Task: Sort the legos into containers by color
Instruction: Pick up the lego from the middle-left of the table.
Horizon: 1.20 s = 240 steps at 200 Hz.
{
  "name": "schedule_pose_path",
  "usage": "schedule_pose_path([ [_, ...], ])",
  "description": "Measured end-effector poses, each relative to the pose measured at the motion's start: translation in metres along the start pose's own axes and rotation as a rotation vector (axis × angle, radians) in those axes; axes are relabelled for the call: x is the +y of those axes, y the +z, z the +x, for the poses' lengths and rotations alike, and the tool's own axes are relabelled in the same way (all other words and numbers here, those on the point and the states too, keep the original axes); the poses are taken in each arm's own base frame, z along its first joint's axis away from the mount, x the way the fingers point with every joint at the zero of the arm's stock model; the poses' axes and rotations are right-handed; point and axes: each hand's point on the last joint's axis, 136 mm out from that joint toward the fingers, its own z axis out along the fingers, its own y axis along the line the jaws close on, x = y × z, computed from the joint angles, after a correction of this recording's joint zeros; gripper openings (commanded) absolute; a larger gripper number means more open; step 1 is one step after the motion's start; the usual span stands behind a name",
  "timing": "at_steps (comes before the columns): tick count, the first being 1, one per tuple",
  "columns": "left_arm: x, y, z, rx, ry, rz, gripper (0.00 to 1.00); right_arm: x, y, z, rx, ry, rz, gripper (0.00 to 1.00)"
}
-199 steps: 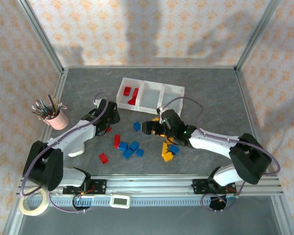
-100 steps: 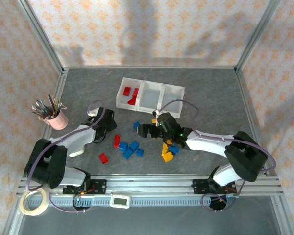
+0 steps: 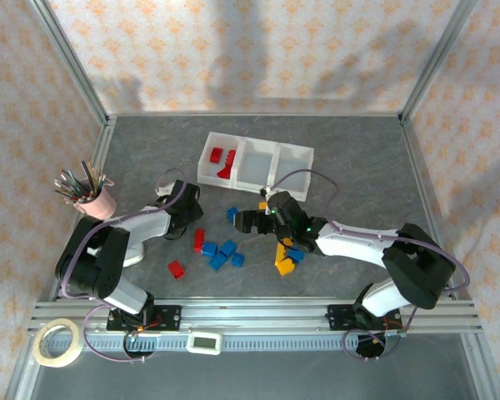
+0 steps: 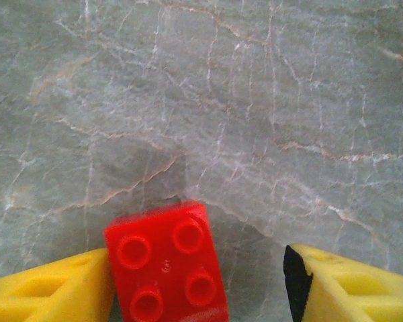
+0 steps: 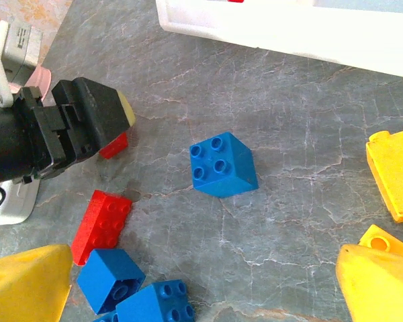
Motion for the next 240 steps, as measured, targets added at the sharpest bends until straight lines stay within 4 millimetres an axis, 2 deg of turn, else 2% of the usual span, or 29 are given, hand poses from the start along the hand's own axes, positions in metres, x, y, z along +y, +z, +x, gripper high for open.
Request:
schedule_pose_path([
  [56, -0.006, 0.005, -0.003, -0.009, 0.011, 0.014, 0.49, -0.001, 0.000, -0.001, -0.004, -0.001, 0.006, 1.00],
  [86, -0.002, 0.006, -0.002, -0.013, 0.017, 0.001, 0.36, -0.001, 0.000, 0.000, -0.004, -0.001, 0.005, 1.00],
  [111, -0.002, 0.004, -0.002, -0.019, 0.014, 0.007, 0.29, -0.001, 0.000, 0.000, -0.004, 0.000, 0.005, 1.00],
  [163, -0.006, -0.005, -0.008, -0.039, 0.008, 0.032, 0.24, 0.000, 0.000, -0.004, -0.005, -0.003, 0.007, 1.00],
  [200, -0.011, -0.016, -0.016, -0.061, 0.004, 0.057, 0.22, -0.006, -0.004, -0.018, -0.030, 0.012, 0.015, 1.00],
  [220, -0.021, -0.025, -0.025, -0.080, 0.019, 0.083, 0.22, -0.011, -0.007, -0.027, -0.046, 0.019, 0.022, 1.00],
  [240, -0.044, -0.038, -0.039, -0.108, 0.034, 0.128, 0.22, -0.013, -0.009, -0.038, -0.062, 0.022, 0.030, 1.00],
])
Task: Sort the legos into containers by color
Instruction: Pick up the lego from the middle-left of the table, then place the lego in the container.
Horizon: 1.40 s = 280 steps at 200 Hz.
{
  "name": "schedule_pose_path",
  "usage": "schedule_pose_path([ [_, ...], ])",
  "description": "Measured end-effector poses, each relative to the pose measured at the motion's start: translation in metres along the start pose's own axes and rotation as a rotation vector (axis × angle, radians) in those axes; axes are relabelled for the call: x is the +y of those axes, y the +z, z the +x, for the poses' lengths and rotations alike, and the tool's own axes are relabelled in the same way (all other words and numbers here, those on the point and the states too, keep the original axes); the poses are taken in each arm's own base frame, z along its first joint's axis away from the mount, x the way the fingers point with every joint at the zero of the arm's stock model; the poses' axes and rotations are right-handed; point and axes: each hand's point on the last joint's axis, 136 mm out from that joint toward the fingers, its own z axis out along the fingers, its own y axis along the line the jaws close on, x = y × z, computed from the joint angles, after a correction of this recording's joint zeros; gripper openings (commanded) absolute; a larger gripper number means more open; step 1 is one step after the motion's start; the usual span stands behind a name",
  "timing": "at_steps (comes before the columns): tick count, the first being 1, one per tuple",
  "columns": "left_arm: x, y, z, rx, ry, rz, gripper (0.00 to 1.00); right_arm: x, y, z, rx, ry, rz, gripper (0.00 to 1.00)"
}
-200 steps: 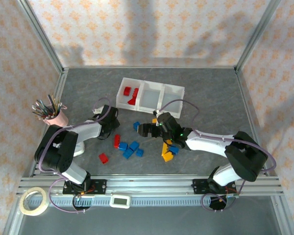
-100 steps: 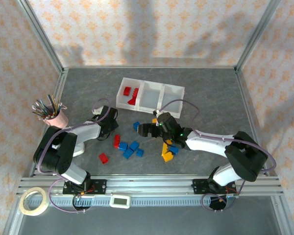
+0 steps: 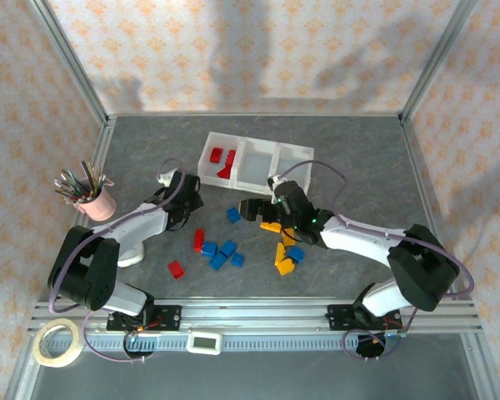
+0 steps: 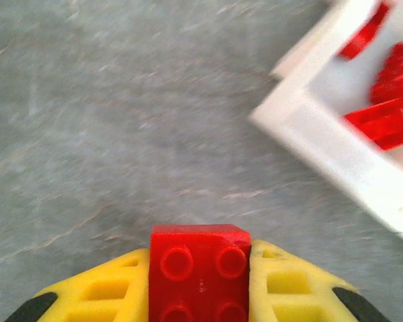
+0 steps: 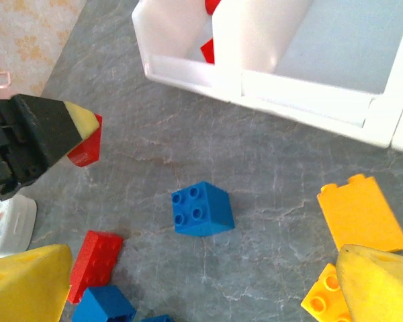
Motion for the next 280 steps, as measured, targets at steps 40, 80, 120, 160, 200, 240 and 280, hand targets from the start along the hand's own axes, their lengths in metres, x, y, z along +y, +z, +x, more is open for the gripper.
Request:
schedule_pose_path([
  [40, -0.059, -0.016, -0.043, -0.076, 0.048, 0.091, 0.22, -0.001, -0.003, -0.019, -0.038, -0.010, 0.004, 1.00],
  [80, -0.101, 0.001, -0.063, -0.083, 0.116, 0.100, 0.22, -0.012, -0.004, -0.029, -0.065, -0.003, 0.034, 1.00],
  [120, -0.126, 0.036, -0.076, -0.070, 0.183, 0.050, 0.24, -0.027, -0.006, -0.041, -0.099, 0.017, 0.072, 1.00],
  [160, -0.139, 0.067, -0.083, -0.063, 0.225, 0.009, 0.28, -0.029, -0.004, -0.046, -0.111, 0.016, 0.085, 1.00],
  [200, -0.130, 0.088, -0.078, -0.029, 0.246, -0.038, 0.40, -0.023, -0.006, -0.058, -0.139, -0.002, 0.080, 1.00],
  [240, -0.127, 0.089, -0.080, -0.024, 0.244, -0.048, 0.47, -0.019, -0.007, -0.064, -0.144, -0.021, 0.077, 1.00],
  [280, -0.129, 0.085, -0.084, -0.029, 0.252, -0.043, 0.50, -0.015, -0.010, -0.069, -0.145, -0.041, 0.077, 1.00],
])
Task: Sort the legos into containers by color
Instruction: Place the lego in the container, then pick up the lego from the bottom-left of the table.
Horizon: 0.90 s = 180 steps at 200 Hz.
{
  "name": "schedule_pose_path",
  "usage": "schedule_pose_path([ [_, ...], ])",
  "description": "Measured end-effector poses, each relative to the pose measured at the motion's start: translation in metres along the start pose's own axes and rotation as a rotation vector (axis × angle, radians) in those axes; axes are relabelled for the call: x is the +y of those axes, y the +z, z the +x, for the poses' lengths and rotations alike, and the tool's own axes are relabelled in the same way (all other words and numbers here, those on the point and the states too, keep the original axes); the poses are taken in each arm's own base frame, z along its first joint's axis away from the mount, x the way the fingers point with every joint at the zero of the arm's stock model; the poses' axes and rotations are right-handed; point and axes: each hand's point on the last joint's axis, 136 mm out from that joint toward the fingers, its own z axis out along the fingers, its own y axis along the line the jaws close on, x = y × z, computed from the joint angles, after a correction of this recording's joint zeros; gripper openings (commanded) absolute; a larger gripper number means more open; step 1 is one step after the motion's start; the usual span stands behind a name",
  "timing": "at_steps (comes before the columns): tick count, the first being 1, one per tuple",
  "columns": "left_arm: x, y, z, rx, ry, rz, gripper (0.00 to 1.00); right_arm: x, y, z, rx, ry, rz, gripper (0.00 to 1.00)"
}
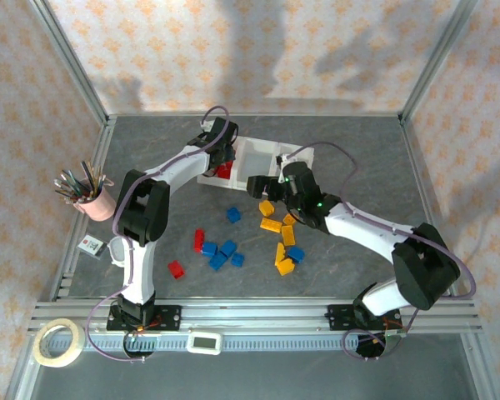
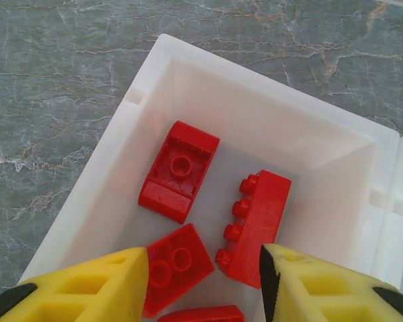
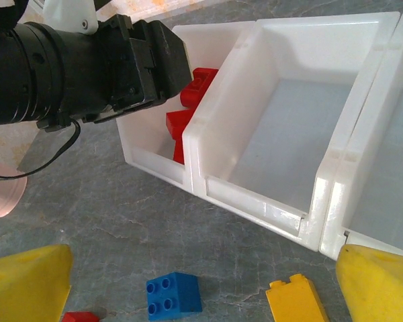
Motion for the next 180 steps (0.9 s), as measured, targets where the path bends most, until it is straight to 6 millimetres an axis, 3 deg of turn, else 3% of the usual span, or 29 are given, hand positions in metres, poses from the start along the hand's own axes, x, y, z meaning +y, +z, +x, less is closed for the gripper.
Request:
schedule_pose_path([
  [30, 0.001, -0.018, -0.008, -0.016, -0.008, 0.015, 0.51, 0.000, -0.005, 0.002, 0.013, -0.009, 0.001, 1.00],
  [76, 0.013, -0.091, -0.025, -0.098, -0.049, 0.114, 0.53, 0.003, -0.012, 0.010, 0.061, -0.013, -0.018, 1.00],
  [94, 0.020, -0.109, -0.023, -0.117, -0.060, 0.140, 0.54, 0.005, -0.015, 0.014, 0.082, -0.012, -0.029, 1.00],
  [111, 0.028, -0.116, -0.009, -0.110, -0.055, 0.143, 0.55, 0.008, -0.018, 0.014, 0.090, -0.010, -0.044, 1.00],
  [133, 0.040, -0.120, 0.025, -0.067, -0.034, 0.134, 0.57, 0.010, -0.021, 0.018, 0.097, -0.003, -0.060, 1.00],
  [180, 0.060, -0.136, 0.088, 0.002, -0.006, 0.132, 0.61, 0.015, -0.021, 0.051, 0.172, -0.016, -0.084, 1.00],
])
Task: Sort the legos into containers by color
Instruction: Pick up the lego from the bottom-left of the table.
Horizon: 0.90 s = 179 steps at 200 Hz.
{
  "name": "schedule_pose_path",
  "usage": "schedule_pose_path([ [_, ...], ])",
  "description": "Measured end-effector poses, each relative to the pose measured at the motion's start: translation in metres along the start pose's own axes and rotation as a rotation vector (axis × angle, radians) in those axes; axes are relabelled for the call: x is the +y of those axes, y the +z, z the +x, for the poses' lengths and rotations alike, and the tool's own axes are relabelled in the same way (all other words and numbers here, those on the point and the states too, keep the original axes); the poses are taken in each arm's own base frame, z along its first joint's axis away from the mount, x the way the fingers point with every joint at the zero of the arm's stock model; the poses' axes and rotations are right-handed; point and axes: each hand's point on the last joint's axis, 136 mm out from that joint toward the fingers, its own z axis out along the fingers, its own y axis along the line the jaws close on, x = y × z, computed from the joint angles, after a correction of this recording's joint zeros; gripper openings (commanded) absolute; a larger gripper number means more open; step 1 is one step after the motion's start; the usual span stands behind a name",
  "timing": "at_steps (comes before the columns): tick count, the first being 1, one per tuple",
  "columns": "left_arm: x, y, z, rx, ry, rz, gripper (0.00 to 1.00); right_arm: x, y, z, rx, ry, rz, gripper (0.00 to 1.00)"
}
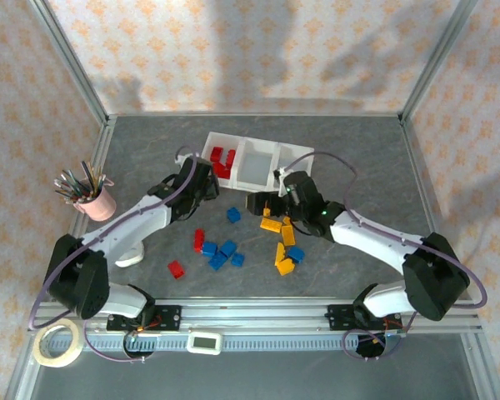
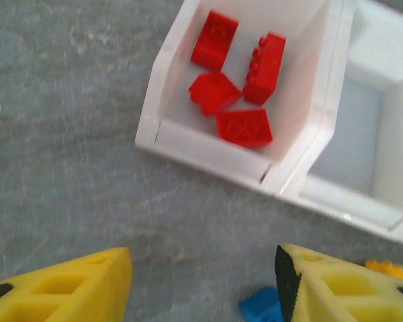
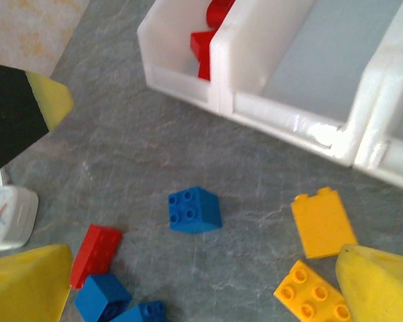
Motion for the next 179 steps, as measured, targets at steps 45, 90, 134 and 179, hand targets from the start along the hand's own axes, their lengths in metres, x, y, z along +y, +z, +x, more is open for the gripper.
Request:
schedule_pose_path([
  [45, 0.025, -0.009, 0.050, 0.058, -0.024, -0.021, 0.66, 0.015, 0.006, 0.032, 0.048, -0.013, -0.045, 1.00],
  [90, 0.041, 0.004, 0.097, 0.159, -0.020, -0.066, 0.68, 0.007, 0.012, 0.048, 0.060, 0.026, -0.045, 1.00],
  [134, 0.052, 0.010, 0.128, 0.223, -0.031, -0.099, 0.64, 0.008, 0.014, 0.047, 0.048, 0.034, -0.056, 1.00],
  [179, 0.058, 0.019, 0.149, 0.275, -0.018, -0.126, 0.52, 0.007, 0.018, 0.049, 0.048, 0.034, -0.056, 1.00],
])
